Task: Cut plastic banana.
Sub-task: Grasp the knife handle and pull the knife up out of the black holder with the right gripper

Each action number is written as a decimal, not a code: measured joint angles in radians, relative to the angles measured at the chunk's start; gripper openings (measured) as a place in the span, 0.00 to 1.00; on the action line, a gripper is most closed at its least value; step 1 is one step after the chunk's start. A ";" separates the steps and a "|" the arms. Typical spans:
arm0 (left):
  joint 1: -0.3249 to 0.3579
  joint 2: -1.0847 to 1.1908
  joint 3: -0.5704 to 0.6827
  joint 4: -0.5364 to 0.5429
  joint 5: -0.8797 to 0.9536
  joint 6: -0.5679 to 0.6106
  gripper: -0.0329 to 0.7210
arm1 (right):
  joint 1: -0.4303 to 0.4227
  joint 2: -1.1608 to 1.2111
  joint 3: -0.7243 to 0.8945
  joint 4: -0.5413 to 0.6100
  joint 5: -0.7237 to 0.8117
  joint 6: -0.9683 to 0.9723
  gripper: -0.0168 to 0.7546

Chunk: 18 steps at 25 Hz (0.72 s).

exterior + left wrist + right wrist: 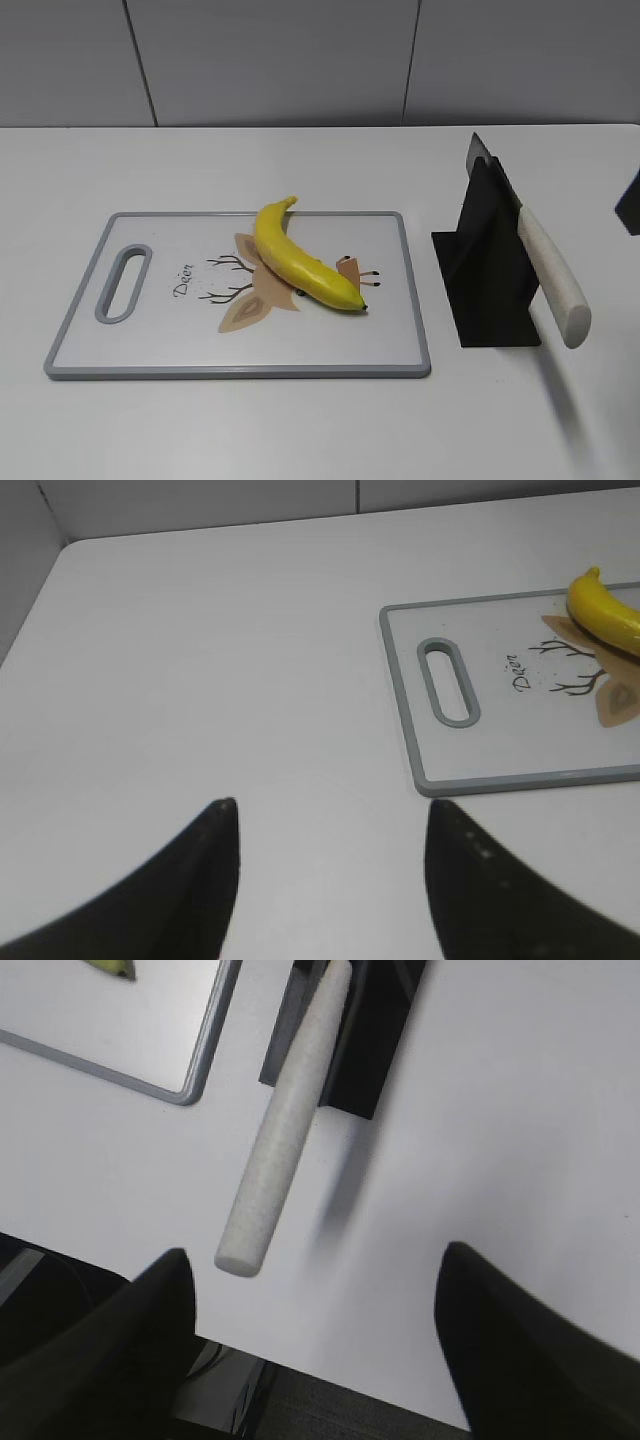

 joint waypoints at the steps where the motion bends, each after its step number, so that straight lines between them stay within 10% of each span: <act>1: 0.000 0.000 0.000 0.000 0.000 0.000 0.80 | 0.018 0.020 -0.005 -0.006 -0.005 0.018 0.77; 18: 0.000 0.000 0.000 0.000 0.000 0.000 0.80 | 0.186 0.276 0.062 -0.179 -0.168 0.339 0.77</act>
